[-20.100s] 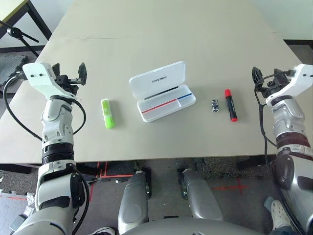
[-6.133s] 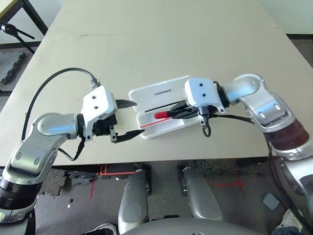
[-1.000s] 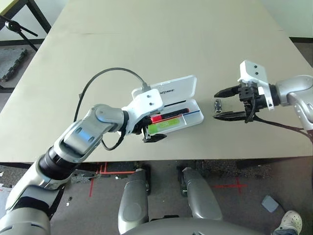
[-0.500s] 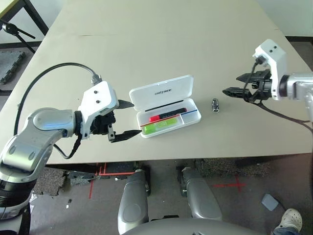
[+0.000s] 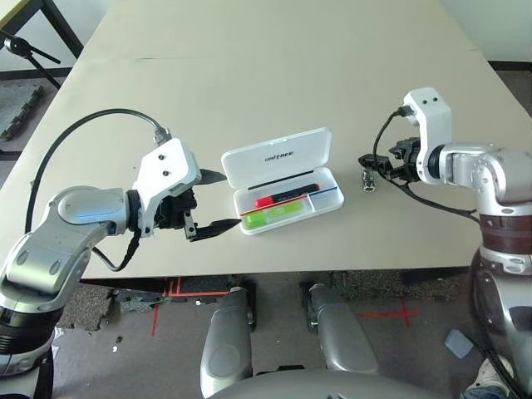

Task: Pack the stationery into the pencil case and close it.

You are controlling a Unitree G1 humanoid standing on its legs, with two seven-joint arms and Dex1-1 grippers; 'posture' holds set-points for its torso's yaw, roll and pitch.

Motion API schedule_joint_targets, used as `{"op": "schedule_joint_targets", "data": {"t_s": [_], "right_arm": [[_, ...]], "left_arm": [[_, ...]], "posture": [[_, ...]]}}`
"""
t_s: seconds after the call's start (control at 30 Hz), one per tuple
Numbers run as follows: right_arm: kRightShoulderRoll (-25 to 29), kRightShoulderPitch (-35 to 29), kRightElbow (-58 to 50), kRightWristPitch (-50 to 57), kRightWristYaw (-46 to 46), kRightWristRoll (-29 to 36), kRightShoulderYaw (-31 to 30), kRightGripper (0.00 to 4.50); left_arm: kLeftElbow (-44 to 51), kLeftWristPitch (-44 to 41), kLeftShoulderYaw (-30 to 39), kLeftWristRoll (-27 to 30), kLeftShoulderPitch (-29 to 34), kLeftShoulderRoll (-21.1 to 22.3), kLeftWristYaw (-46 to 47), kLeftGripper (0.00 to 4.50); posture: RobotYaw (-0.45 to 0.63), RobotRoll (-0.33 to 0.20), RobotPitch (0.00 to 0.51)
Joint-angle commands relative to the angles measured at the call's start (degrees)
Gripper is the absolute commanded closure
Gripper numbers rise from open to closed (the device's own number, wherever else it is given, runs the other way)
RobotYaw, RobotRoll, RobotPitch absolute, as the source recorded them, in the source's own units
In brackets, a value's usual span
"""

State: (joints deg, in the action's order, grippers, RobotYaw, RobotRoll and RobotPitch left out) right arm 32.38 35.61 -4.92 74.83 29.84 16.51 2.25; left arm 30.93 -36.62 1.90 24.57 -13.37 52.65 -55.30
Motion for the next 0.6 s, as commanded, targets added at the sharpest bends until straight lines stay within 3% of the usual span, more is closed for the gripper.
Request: {"op": "schedule_joint_targets", "data": {"t_s": [0.03, 0.13, 0.4, 0.53, 0.6], "right_arm": [[-0.1, -2.7, -1.4, 0.2, -0.3, 0.5, -2.4, 0.00], [0.4, -3.9, 0.4, -2.2, -0.3, -0.4, -3.9, 0.00], [4.3, -2.6, 1.8, -7.2, 3.8, -0.2, -5.9, 2.80], [10.9, -1.5, 4.5, -21.7, 13.8, -1.9, -9.6, 4.13], [13.2, -1.2, 6.5, -27.5, 17.6, -2.8, -10.5, 4.18]], "left_arm": [[1.1, -0.5, -0.5, 0.4, -0.1, 0.2, 0.3, 0.01], [1.3, -0.8, -0.3, 0.5, 0.0, 0.4, 0.6, 0.01], [1.7, -1.1, 0.5, 0.6, 0.8, 0.9, 1.0, 0.00], [1.0, -0.7, 0.6, 0.3, 0.6, 1.1, 0.9, 0.00], [0.7, -0.5, 0.5, 0.2, 0.5, 1.1, 0.8, 0.00]], "posture": [[-0.01, 0.000, 0.245], [0.00, 0.000, 0.245], [0.01, 0.000, 0.245], [0.01, 0.000, 0.245], [0.00, 0.000, 0.242]]}}
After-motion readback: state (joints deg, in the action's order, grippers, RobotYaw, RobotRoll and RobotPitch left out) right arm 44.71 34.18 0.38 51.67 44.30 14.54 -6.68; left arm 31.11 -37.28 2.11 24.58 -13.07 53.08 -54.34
